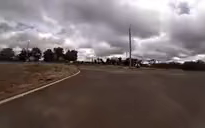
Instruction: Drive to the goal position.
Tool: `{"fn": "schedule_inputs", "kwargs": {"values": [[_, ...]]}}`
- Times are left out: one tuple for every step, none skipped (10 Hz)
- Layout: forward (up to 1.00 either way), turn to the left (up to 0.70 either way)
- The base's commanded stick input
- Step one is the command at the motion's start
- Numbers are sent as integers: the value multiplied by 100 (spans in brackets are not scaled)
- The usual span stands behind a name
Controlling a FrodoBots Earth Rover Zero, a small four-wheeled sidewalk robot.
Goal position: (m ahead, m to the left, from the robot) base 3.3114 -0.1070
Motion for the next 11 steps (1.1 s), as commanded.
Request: {"fn": "schedule_inputs", "kwargs": {"values": [[85,-30],[85,-30],[85,-30],[85,-30],[85,-18],[85,0],[85,4],[85,4],[85,4],[85,4],[85,4]]}}
